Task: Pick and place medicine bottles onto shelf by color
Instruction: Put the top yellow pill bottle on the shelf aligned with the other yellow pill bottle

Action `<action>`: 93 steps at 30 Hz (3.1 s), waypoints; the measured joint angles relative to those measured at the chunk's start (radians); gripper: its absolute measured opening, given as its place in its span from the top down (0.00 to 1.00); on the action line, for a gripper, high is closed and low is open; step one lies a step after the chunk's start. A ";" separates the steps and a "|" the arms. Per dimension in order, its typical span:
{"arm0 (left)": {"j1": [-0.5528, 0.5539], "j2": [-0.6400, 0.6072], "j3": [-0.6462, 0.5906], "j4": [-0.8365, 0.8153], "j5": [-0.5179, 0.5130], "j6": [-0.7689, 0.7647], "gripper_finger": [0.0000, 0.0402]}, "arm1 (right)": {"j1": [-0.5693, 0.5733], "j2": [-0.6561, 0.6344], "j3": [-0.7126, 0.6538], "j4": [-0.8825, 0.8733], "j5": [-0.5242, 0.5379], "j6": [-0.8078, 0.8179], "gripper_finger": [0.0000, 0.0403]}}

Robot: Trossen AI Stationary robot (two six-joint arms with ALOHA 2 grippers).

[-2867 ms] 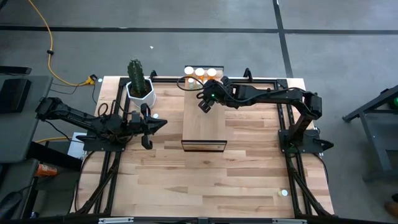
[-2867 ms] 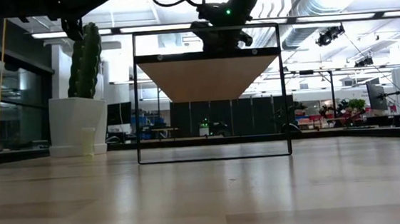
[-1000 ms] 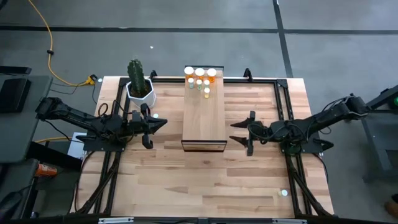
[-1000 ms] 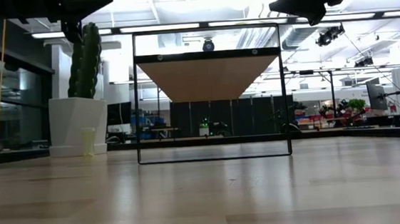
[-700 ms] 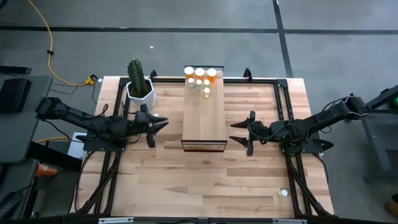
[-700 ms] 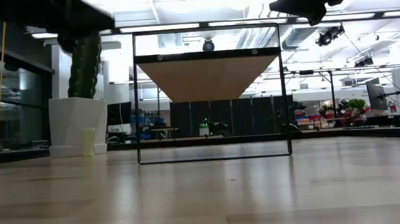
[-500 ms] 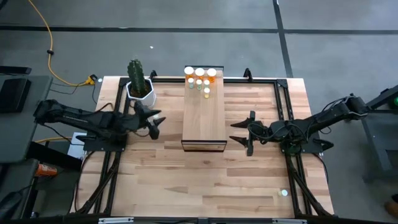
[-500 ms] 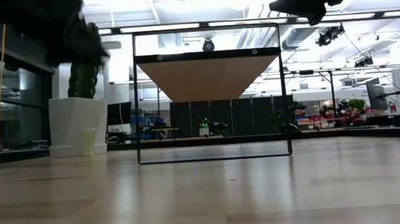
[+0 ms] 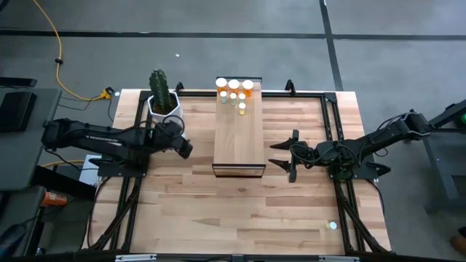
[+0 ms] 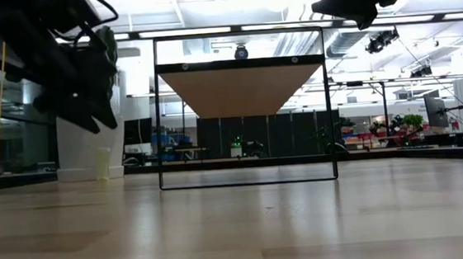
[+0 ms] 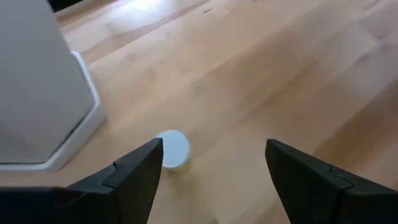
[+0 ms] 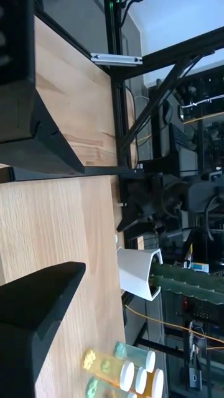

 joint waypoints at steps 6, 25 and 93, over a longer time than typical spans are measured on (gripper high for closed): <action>0.037 0.054 0.000 0.000 -0.025 -0.016 0.32 | 0.000 0.000 0.000 0.000 0.000 0.000 0.42; 0.100 0.233 0.000 0.064 -0.017 -0.061 0.32 | 0.000 0.000 0.000 0.000 0.000 0.000 0.42; 0.091 0.737 1.053 -0.168 0.014 0.636 0.70 | 0.000 0.001 0.000 -0.005 -0.001 0.008 0.42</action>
